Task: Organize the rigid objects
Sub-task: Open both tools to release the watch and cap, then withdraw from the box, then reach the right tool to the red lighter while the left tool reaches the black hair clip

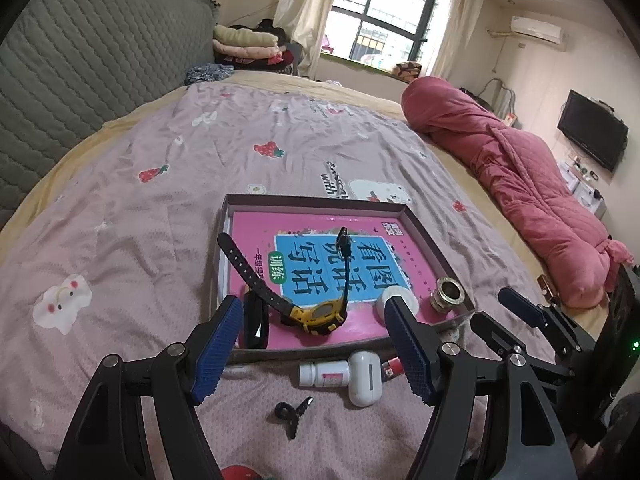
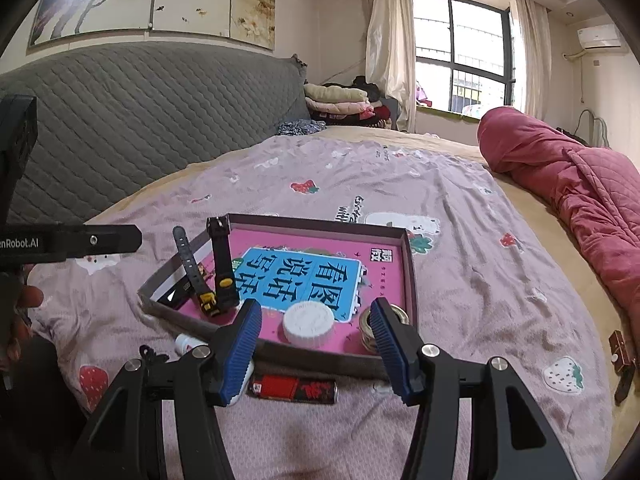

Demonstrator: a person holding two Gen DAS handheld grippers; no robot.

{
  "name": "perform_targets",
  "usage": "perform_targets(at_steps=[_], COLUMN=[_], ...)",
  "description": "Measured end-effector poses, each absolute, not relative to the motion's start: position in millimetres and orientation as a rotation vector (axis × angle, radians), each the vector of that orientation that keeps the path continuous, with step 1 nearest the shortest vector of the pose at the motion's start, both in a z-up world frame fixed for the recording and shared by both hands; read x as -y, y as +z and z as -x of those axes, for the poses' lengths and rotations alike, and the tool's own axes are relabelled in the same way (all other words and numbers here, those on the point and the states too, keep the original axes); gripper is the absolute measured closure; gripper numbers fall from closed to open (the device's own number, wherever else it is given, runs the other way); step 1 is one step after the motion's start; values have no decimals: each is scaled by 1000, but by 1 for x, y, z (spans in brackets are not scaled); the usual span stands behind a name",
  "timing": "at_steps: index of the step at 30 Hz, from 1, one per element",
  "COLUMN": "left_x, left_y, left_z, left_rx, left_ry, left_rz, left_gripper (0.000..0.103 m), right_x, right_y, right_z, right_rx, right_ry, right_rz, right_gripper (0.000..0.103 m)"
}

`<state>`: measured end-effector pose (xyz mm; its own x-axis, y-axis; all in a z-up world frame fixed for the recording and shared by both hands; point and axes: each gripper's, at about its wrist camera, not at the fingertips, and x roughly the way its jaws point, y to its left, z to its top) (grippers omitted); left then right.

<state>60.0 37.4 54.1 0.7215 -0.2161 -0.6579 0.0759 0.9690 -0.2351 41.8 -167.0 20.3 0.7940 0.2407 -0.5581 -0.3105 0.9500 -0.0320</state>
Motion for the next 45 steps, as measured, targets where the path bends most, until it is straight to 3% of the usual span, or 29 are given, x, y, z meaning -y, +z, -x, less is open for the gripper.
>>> perform_targets(at_steps=[16,45], left_x=[-39,-28], left_y=[48,-24], left_z=[-45,-30], left_rx=[-789,-1031], left_ry=[-167,-171], left_rz=[182,138], left_gripper=[28,28], right_x=[161,151], right_y=[20,-11], right_z=[-19,-22], right_rx=[-612,-744], right_ry=[321,357], right_rz=[189,311], right_gripper=[47,47])
